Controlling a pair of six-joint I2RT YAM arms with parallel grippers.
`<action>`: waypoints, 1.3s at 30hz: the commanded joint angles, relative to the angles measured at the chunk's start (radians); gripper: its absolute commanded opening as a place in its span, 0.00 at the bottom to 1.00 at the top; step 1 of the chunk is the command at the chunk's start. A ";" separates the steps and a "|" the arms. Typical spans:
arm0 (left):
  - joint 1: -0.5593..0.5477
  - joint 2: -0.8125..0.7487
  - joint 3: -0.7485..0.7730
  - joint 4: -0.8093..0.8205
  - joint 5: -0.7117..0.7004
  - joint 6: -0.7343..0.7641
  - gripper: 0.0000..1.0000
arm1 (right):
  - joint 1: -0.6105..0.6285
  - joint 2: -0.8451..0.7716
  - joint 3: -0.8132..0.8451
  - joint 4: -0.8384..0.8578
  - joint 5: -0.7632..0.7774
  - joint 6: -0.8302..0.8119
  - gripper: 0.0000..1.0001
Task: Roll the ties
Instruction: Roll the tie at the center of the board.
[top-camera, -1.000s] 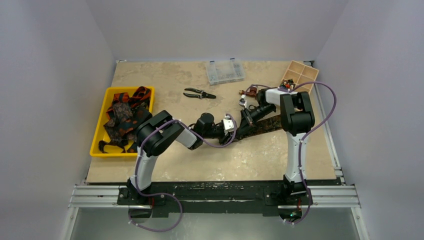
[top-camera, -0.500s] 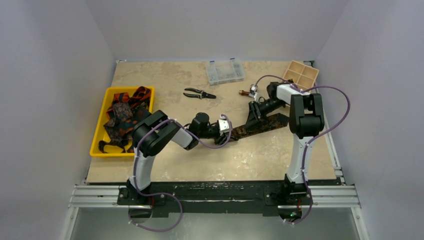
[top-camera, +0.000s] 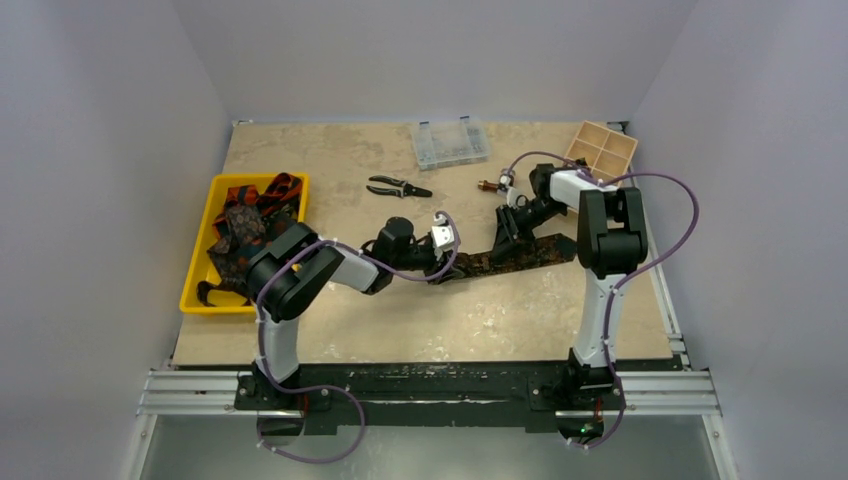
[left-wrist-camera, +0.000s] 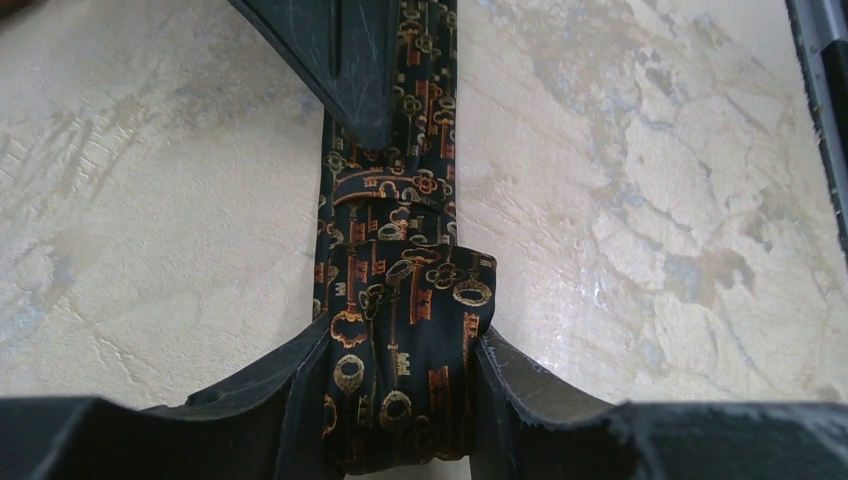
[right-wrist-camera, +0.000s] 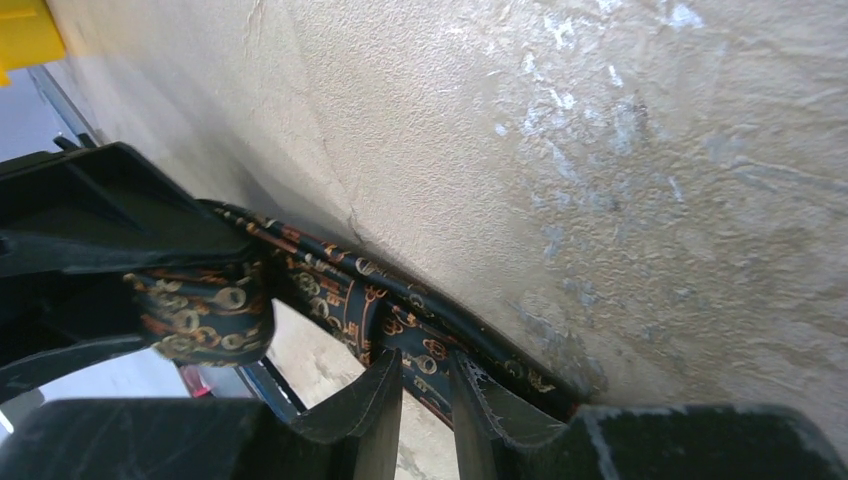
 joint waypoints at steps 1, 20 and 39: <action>0.014 -0.079 -0.020 -0.061 -0.034 -0.064 0.33 | 0.003 0.027 -0.043 0.087 0.275 -0.055 0.26; -0.039 -0.025 0.032 -0.510 -0.225 0.231 0.36 | 0.019 -0.112 0.002 0.010 -0.125 -0.016 0.55; -0.045 -0.008 0.059 -0.532 -0.210 0.173 0.38 | 0.166 0.032 -0.007 0.051 -0.319 0.032 0.52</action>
